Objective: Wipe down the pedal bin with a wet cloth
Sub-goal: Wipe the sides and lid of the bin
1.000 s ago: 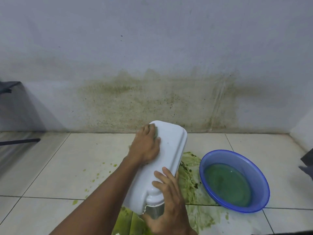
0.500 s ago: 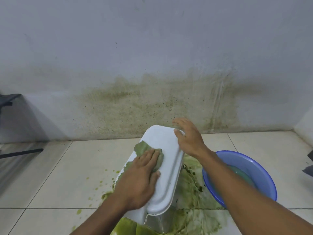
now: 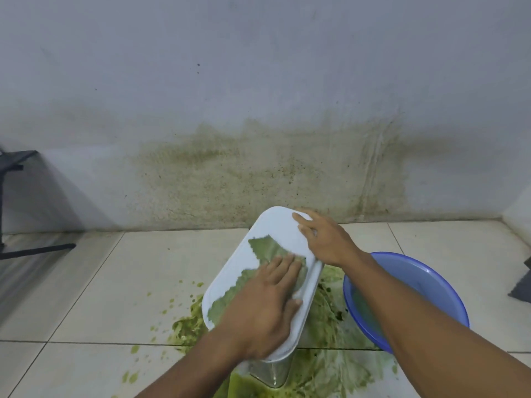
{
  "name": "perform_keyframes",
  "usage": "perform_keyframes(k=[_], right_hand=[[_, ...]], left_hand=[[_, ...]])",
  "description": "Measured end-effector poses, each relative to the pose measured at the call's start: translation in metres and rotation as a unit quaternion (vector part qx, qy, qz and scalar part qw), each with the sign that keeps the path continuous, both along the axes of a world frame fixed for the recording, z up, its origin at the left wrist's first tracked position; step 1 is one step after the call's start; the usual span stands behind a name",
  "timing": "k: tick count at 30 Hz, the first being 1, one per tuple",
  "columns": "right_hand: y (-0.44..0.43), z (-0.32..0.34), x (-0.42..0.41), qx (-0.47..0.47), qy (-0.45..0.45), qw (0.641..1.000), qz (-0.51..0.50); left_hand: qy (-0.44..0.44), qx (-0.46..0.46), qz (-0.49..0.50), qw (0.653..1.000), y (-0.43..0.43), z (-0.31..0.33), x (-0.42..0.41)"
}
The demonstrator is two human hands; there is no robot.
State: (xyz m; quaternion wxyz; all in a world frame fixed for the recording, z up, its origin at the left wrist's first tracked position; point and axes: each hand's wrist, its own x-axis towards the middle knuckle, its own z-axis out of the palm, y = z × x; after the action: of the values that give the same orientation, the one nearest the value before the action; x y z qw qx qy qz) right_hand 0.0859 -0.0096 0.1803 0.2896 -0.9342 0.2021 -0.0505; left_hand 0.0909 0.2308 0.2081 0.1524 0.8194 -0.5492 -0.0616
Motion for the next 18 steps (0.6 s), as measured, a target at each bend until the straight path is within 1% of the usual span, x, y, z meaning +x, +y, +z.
perform_keyframes(k=[2,4,6,7,9,11,13,14,15,17,18], right_hand=[[0.007,0.006,-0.004,-0.014,0.016,1.0,-0.023],[0.019,0.016,-0.01,-0.033,0.045,0.996,-0.07],[0.035,0.031,-0.023,-0.067,0.076,0.987,-0.128],[0.043,0.036,-0.031,-0.098,0.093,0.979,-0.15],[0.058,0.045,-0.048,-0.154,0.11,0.965,-0.179],[0.067,0.052,-0.054,-0.181,0.12,0.958,-0.188],[0.062,0.054,-0.047,-0.216,0.118,0.958,-0.148],[0.056,0.049,-0.042,-0.221,0.108,0.964,-0.1],[0.051,0.042,-0.035,-0.207,0.096,0.973,-0.039],[0.045,0.026,-0.024,-0.159,0.079,0.982,0.068],[0.043,0.02,-0.021,-0.147,0.076,0.982,0.085]], left_hand=[[-0.039,0.014,0.003,0.999,0.03,-0.008,-0.011],[-0.056,0.004,0.022,0.998,0.048,-0.014,0.005],[-0.036,-0.012,0.031,0.999,0.057,-0.017,0.037],[-0.018,-0.02,0.037,0.999,0.058,-0.018,0.055],[-0.002,-0.045,0.063,0.997,0.052,-0.018,0.083],[0.003,-0.072,0.105,0.992,0.038,-0.019,0.097],[-0.002,-0.102,0.155,0.983,0.021,-0.021,0.093],[-0.008,-0.117,0.182,0.976,0.014,-0.023,0.085],[-0.016,-0.133,0.197,0.971,0.009,-0.027,0.072],[-0.029,-0.161,0.178,0.97,0.002,-0.037,0.043],[-0.034,-0.173,0.153,0.972,0.001,-0.042,0.031]])
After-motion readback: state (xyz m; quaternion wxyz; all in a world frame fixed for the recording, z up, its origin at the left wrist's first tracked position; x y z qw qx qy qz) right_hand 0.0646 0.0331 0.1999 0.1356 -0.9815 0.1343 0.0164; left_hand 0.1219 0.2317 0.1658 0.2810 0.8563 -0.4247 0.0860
